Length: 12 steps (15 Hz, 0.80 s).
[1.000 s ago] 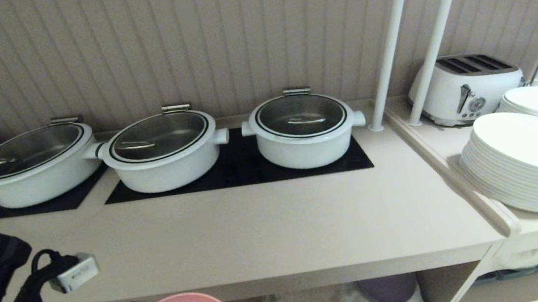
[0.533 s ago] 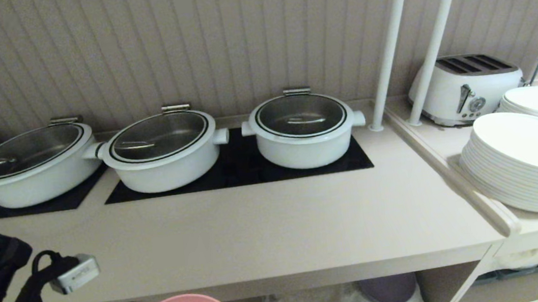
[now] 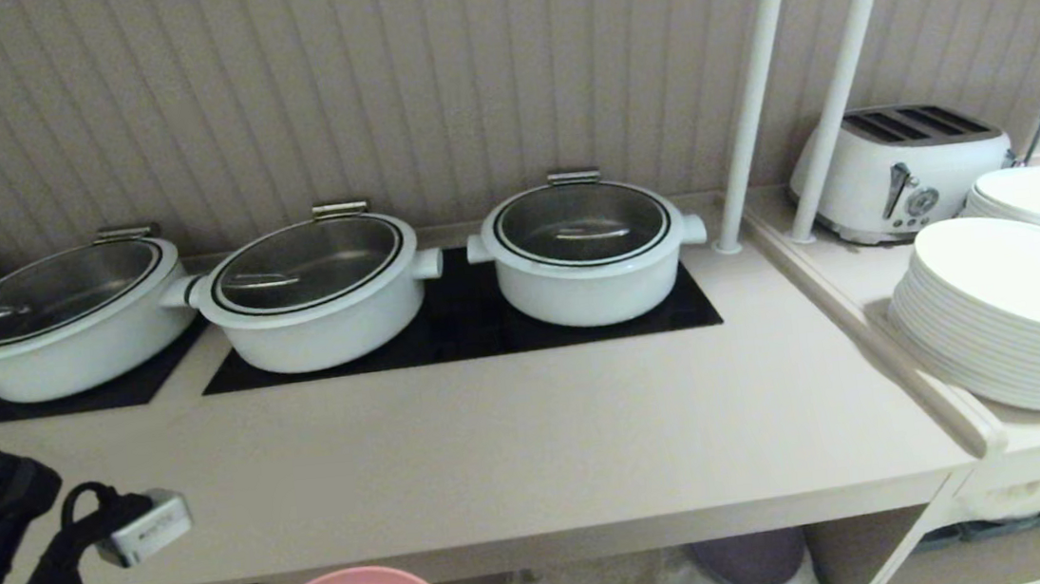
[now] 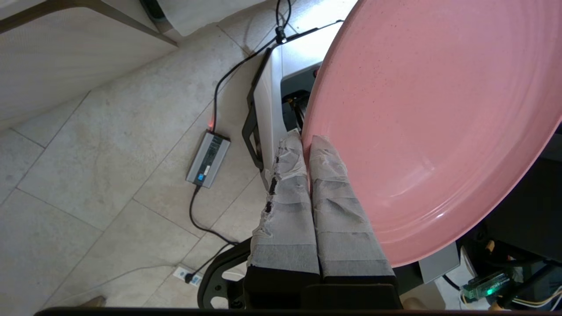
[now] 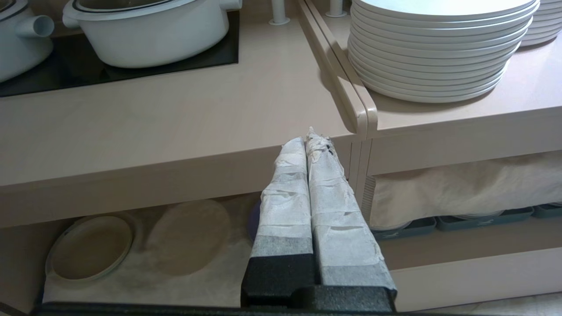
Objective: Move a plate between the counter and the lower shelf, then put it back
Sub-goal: Put the plate in the cupboard
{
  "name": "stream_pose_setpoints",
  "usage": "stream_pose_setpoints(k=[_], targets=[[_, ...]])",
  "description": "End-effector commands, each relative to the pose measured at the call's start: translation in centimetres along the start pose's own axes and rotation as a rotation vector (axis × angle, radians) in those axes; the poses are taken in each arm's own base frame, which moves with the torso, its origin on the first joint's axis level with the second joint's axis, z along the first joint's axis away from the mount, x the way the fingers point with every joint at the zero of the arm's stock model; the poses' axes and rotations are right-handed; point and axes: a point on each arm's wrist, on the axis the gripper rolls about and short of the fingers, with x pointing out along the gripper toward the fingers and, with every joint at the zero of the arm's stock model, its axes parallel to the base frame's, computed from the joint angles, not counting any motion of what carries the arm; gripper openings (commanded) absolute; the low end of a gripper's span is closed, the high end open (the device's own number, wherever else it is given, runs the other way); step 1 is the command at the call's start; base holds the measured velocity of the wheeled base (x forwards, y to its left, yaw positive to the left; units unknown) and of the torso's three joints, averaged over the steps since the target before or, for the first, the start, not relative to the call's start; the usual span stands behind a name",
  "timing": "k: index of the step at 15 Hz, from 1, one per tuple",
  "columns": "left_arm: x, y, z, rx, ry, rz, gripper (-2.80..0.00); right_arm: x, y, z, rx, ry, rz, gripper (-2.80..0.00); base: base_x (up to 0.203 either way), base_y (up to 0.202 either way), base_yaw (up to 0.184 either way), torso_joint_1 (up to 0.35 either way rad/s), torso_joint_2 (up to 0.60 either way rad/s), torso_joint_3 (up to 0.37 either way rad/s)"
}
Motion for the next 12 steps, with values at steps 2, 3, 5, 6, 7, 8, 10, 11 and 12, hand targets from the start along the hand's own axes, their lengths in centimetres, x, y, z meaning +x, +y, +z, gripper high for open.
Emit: stream_pose_setpoints(k=[2, 3, 5, 6, 7, 8, 10, 11, 12], targets=[[-0.03, 0.02, 0.04, 0.0, 0.0, 0.0, -2.8, 0.0, 0.0, 0.01, 0.0, -0.001, 0.0, -2.8, 0.0, 0.0, 0.0, 0.0, 0.0, 0.0], [-0.04, 0.03, 0.04, 0.0, -0.001, 0.0, -2.8, 0.0, 0.0, 0.01, 0.0, -0.001, 0.0, -2.8, 0.0, 0.0, 0.0, 0.0, 0.0, 0.0], [-0.02, 0.01, 0.04, 0.001, 0.001, 0.001, -2.8, 0.0, 0.0, 0.01, 0.0, -0.001, 0.0, -2.8, 0.0, 0.0, 0.0, 0.0, 0.0, 0.0], [-0.03, 0.03, 0.04, 0.0, 0.0, 0.001, -2.8, 0.0, 0.0, 0.01, 0.0, -0.001, 0.0, -2.8, 0.0, 0.0, 0.0, 0.0, 0.0, 0.0], [-0.02, 0.02, 0.04, 0.001, 0.001, 0.001, -2.8, 0.0, 0.0, 0.01, 0.0, -0.001, 0.0, -2.8, 0.0, 0.0, 0.0, 0.0, 0.0, 0.0], [-0.03, 0.02, 0.03, 0.0, 0.001, 0.001, -2.8, 0.0, 0.0, 0.01, 0.0, -0.001, 0.0, -2.8, 0.0, 0.0, 0.0, 0.0, 0.0, 0.0], [0.0, 0.03, 0.06, 0.001, 0.001, 0.001, -2.8, 0.0, 0.0, 0.01, 0.0, -0.001, 0.0, -2.8, 0.0, 0.0, 0.0, 0.0, 0.0, 0.0], [0.0, 0.02, 0.04, 0.0, 0.002, -0.001, -2.8, 0.0, 0.0, 0.01, 0.0, -0.001, 0.0, -2.8, 0.0, 0.0, 0.0, 0.0, 0.0, 0.0], [-0.01, 0.04, 0.05, 0.0, 0.001, 0.001, -2.8, 0.0, 0.0, 0.01, 0.0, -0.001, 0.0, -2.8, 0.0, 0.0, 0.0, 0.0, 0.0, 0.0]])
